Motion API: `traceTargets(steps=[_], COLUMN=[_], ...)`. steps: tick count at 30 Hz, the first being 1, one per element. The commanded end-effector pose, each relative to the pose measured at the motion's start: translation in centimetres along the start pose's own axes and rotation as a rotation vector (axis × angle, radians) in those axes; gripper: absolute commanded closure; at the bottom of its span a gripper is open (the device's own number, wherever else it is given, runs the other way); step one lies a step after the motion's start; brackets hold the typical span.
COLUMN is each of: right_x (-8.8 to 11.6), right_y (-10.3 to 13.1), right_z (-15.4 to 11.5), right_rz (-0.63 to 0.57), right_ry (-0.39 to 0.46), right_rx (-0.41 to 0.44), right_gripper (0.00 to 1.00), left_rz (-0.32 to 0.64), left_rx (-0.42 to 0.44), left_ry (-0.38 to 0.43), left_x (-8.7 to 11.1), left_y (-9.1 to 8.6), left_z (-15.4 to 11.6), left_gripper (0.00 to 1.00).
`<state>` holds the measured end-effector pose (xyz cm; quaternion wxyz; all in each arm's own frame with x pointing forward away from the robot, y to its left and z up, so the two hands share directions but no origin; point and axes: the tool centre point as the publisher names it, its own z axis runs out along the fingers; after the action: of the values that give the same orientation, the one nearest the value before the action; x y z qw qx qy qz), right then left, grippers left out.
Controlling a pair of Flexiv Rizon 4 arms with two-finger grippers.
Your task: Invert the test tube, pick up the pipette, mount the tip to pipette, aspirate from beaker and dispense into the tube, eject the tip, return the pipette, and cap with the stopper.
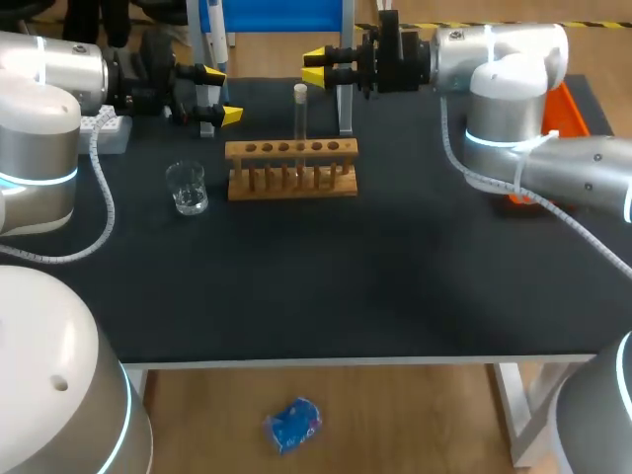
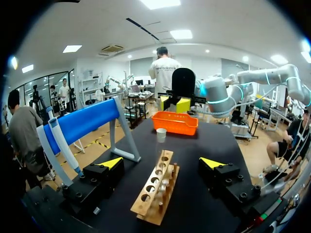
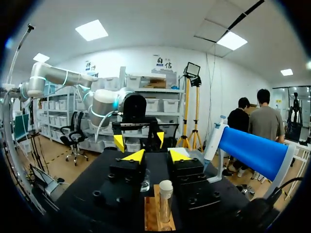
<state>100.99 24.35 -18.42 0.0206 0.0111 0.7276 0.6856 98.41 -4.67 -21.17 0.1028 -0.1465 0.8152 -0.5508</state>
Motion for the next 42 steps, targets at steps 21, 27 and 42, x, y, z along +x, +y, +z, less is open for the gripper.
traceTargets(steps=[21, 27, 42], right_x=[-0.8, -1.0, -1.2], right_y=[-2.1, -2.7, -3.7], right_z=[1.9, 1.9, 2.0], right_rz=[0.054, 0.056, 0.070], right_ry=[0.010, 0.006, 0.004], right_rx=[-0.025, -0.027, -0.033], right_gripper=[1.00, 1.00, 1.00], left_rz=[0.000, 0.000, 0.000], left_rx=[0.000, 0.000, 0.000], left_ry=[0.000, 0.000, 0.000], left_x=[0.1, 0.1, 0.1], left_y=[0.0, 0.0, 0.0], left_z=[-0.1, -0.1, -0.1], left_gripper=[0.00, 0.00, 0.00])
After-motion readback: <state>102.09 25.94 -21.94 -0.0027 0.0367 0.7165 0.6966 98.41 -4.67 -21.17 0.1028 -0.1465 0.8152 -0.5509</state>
